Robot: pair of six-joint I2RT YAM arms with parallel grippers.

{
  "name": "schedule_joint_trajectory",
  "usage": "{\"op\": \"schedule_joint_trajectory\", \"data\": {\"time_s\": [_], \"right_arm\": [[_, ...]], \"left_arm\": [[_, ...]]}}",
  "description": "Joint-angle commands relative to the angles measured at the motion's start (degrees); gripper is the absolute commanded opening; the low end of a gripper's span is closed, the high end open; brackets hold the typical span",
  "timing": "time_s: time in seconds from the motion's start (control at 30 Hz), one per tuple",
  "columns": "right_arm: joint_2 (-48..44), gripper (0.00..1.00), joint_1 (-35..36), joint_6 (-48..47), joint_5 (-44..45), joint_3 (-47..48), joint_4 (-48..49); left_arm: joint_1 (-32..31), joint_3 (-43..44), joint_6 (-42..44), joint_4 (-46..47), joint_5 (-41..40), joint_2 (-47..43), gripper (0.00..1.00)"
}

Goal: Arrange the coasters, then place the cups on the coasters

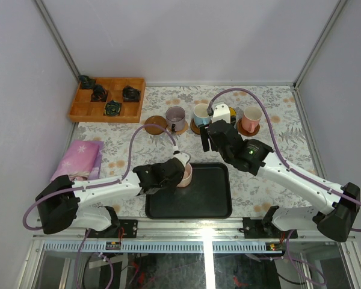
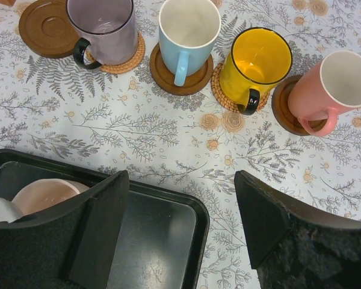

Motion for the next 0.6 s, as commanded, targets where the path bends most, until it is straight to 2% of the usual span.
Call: {"op": "schedule_joint_trajectory", "data": {"time_s": [0.0, 0.17, 0.57], "right_arm": [[-1.3, 0.78, -0.5, 0.6, 1.3, 0.1, 1.2], [-1.4, 0.78, -0.4, 0.6, 0.8, -0.4, 2.0], [-2.2, 0.78, -0.4, 0.7, 1.4, -2.1, 4.4]], "left_arm": [[-1.7, -0.2, -1.3, 4.1, -5.5, -0.4, 0.0], [-3.2, 0.0, -1.7, 3.3, -8.7, -1.0, 0.0], [-5.3, 8.0, -0.1, -0.7, -27.1, -10.2, 0.0]]}}
